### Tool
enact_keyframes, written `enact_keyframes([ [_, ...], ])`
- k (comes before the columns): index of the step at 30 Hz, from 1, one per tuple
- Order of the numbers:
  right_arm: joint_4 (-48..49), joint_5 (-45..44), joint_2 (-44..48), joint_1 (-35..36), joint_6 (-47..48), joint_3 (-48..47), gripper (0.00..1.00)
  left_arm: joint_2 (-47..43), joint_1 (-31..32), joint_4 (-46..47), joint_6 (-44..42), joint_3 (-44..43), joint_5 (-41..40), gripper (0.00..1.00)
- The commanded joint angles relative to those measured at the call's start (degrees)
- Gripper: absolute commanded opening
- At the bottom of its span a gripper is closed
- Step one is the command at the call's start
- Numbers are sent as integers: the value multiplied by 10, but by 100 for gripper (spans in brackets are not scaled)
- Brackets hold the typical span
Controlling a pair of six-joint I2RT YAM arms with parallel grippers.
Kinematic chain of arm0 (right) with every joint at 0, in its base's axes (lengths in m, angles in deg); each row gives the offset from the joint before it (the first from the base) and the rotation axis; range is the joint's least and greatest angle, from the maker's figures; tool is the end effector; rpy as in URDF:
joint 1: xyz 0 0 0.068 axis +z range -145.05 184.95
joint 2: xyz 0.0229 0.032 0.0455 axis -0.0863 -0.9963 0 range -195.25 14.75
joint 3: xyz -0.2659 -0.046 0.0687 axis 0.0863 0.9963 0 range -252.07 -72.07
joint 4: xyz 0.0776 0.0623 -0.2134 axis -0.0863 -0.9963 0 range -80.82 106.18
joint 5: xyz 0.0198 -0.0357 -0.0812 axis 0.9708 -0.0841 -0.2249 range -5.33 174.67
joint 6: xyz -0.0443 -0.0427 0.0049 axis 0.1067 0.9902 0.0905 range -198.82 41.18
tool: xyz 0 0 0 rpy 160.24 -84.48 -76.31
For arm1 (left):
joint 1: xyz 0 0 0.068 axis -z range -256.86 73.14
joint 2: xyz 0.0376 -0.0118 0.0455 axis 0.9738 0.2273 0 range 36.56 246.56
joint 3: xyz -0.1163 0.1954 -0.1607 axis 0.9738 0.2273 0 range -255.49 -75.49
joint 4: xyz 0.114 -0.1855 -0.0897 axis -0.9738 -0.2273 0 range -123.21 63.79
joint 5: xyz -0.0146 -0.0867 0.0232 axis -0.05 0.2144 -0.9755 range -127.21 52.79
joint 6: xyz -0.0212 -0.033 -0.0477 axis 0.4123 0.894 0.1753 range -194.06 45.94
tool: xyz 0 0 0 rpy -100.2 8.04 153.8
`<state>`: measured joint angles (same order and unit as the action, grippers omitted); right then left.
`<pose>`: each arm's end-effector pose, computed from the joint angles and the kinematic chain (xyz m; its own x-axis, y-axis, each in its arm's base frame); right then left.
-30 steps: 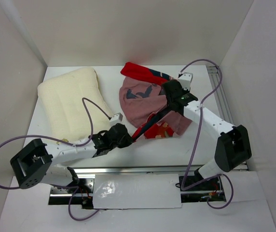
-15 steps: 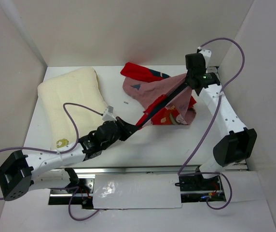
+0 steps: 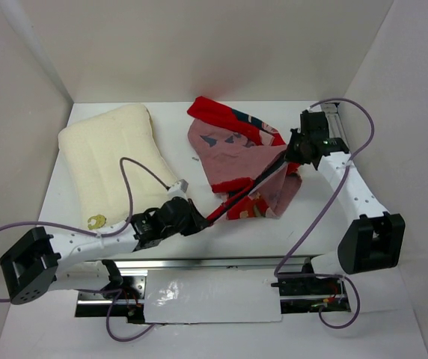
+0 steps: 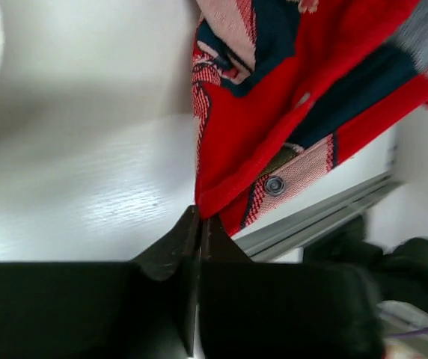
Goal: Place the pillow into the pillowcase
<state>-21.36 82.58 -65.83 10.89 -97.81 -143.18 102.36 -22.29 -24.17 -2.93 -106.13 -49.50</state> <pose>0.2807 0.0275 0.3150 -0.7134 0.2527 -0.6535 0.1623 0.9669 0.1967 0.1366 -0.1748 0.2183 -0.7580 -0.5295 -0.3809 -0.0756 0.6514 -0.7549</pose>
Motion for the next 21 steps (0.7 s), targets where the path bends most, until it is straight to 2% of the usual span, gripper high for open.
enact_keyframes([
  [1, 152, -80, 41, -10, 12, -7, 0, 47, 13, -214, -129, -13, 27, 16],
  [2, 138, -92, 49, 0, 5, -1, 0, 56, 13, -229, -140, -22, 20, 28],
  [3, 113, -117, 60, 20, 0, 8, 0, 63, 13, -230, -147, -42, 20, 51],
  [6, 89, -135, 92, 43, 0, 44, 1, 76, 19, -236, -195, -86, 1, 72],
  [7, 78, -135, 101, 55, 0, 49, 1, 76, 19, -236, -215, -100, 1, 100],
  [11, 72, -87, 149, 81, 40, 66, 1, 81, 24, -220, -276, -147, -26, 100],
  [15, 72, -70, 185, 95, 61, 61, 1, 104, 24, -157, -314, -187, -48, 100],
  [21, 84, -35, 201, 118, 48, 50, 1, 176, 24, -38, -323, -256, 43, 100],
])
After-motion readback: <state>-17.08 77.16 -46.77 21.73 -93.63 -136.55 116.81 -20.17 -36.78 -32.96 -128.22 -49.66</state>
